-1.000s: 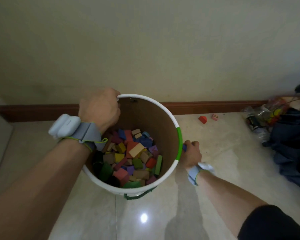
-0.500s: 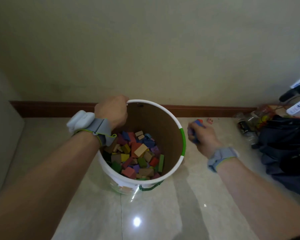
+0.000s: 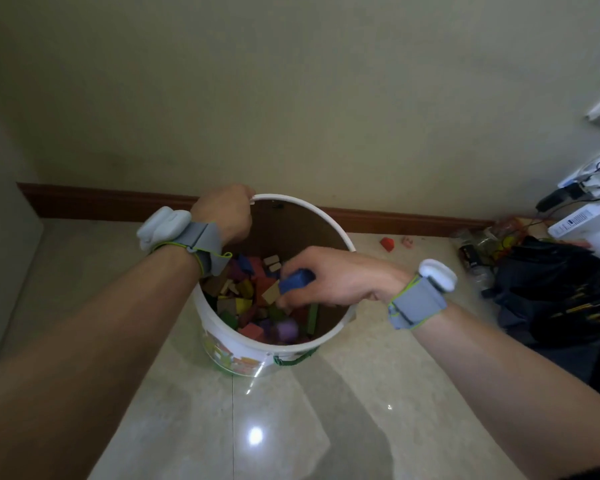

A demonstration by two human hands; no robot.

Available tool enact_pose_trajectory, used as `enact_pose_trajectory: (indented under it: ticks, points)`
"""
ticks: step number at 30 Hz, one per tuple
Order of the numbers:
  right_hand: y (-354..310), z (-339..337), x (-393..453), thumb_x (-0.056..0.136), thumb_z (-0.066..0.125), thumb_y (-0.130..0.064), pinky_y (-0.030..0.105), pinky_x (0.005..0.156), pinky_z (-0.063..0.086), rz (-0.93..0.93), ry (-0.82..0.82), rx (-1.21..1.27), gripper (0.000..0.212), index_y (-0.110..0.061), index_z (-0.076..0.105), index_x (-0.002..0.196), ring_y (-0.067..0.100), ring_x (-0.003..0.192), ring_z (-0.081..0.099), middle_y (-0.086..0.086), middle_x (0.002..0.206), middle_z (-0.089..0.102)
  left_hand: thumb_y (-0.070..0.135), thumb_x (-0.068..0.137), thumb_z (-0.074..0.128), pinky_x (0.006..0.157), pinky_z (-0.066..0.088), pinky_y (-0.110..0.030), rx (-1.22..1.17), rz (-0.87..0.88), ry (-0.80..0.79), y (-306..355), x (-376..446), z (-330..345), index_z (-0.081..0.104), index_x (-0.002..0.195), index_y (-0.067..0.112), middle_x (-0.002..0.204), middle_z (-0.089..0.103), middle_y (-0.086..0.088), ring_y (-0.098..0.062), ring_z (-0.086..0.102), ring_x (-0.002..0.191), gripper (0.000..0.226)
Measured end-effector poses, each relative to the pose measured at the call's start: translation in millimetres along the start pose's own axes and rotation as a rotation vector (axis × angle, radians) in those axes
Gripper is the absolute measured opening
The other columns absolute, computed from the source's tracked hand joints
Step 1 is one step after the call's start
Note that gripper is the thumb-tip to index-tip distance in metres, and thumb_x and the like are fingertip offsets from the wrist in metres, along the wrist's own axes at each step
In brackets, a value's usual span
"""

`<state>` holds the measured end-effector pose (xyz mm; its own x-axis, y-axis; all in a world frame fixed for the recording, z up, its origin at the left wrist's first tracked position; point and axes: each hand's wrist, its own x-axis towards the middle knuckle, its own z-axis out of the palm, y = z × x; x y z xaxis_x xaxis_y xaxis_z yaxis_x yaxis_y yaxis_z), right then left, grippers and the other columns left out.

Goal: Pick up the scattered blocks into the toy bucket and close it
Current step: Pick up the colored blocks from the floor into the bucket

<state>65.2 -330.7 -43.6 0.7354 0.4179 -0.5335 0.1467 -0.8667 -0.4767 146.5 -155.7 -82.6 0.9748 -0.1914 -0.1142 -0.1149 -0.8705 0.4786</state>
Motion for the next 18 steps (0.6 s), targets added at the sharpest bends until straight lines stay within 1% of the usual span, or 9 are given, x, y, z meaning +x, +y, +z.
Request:
enact_pose_trajectory:
  ticks: [4,6,8,10,13,15,16,17,18]
  points:
    - [7,-5,6,0.086,0.074,-0.041,0.034,0.078,0.052,0.036,0.077,-0.247,0.031,-0.027,0.065,0.112,0.023,0.095,0.063,0.001,0.105,0.066,0.009,0.090,0.047,0.084,0.045,-0.038,0.031,-0.003,0.013,-1,-2,2,0.054,0.124,0.013,0.120,0.058,-0.018,-0.039,0.055,0.106,0.035]
    - [11,-8,7,0.085,0.076,-0.032,0.030,0.082,0.050,-0.035,0.118,-0.249,0.038,-0.026,0.064,0.120,0.019,0.099,0.060,-0.001,0.111,0.063,0.012,0.091,0.048,0.089,0.044,-0.039,0.052,-0.019,0.020,-1,-2,3,0.052,0.128,0.016,0.123,0.058,-0.017,-0.039,0.054,0.110,0.037]
    - [18,-13,9,0.084,0.076,-0.022,0.022,0.076,0.043,-0.126,0.179,-0.217,0.038,-0.023,0.065,0.121,0.012,0.089,0.057,-0.005,0.106,0.060,0.013,0.090,0.048,0.090,0.044,-0.040,0.066,-0.038,0.031,0,-2,5,0.051,0.129,0.016,0.124,0.057,-0.017,-0.039,0.054,0.111,0.039]
    - [27,-19,9,0.086,0.074,-0.017,0.019,0.067,0.045,-0.207,0.284,-0.044,0.029,-0.021,0.068,0.114,0.012,0.077,0.062,-0.004,0.100,0.066,0.011,0.089,0.050,0.087,0.044,-0.038,0.093,-0.038,0.047,1,0,6,0.054,0.124,0.015,0.121,0.059,-0.018,-0.038,0.055,0.109,0.036]
    - [49,-30,11,0.094,0.065,-0.009,0.027,0.046,0.047,-0.301,0.561,0.561,0.008,-0.017,0.067,0.094,0.017,0.059,0.064,0.006,0.084,0.071,0.009,0.088,0.051,0.086,0.044,-0.039,0.107,-0.064,0.059,2,3,8,0.055,0.123,0.013,0.119,0.059,-0.019,-0.039,0.055,0.107,0.035]
    - [74,-31,20,0.094,0.061,-0.010,0.027,0.041,0.041,-0.207,0.842,0.816,0.012,-0.016,0.064,0.085,0.017,0.051,0.058,0.001,0.069,0.067,0.009,0.088,0.052,0.088,0.044,-0.040,0.122,-0.096,0.080,2,4,10,0.053,0.126,0.013,0.122,0.057,-0.020,-0.039,0.054,0.110,0.038]
    - [92,-28,27,0.094,0.061,-0.012,0.027,0.044,0.040,-0.106,0.977,0.786,0.014,-0.017,0.064,0.081,0.017,0.051,0.057,-0.002,0.065,0.065,0.009,0.088,0.052,0.088,0.044,-0.040,0.134,-0.109,0.086,2,5,11,0.053,0.126,0.013,0.122,0.057,-0.020,-0.039,0.054,0.110,0.038]
    - [111,-23,33,0.093,0.061,-0.016,0.028,0.051,0.042,0.015,1.051,0.638,0.013,-0.018,0.064,0.081,0.018,0.056,0.059,-0.004,0.065,0.065,0.010,0.088,0.052,0.088,0.044,-0.041,0.140,-0.116,0.091,0,3,10,0.053,0.126,0.013,0.122,0.057,-0.020,-0.040,0.054,0.109,0.038]
    - [136,-12,41,0.093,0.062,-0.021,0.029,0.060,0.045,0.137,1.012,0.447,0.009,-0.017,0.065,0.086,0.021,0.067,0.063,-0.002,0.071,0.066,0.011,0.088,0.053,0.087,0.044,-0.041,0.150,-0.123,0.094,1,5,11,0.053,0.126,0.014,0.122,0.057,-0.019,-0.040,0.054,0.109,0.038]
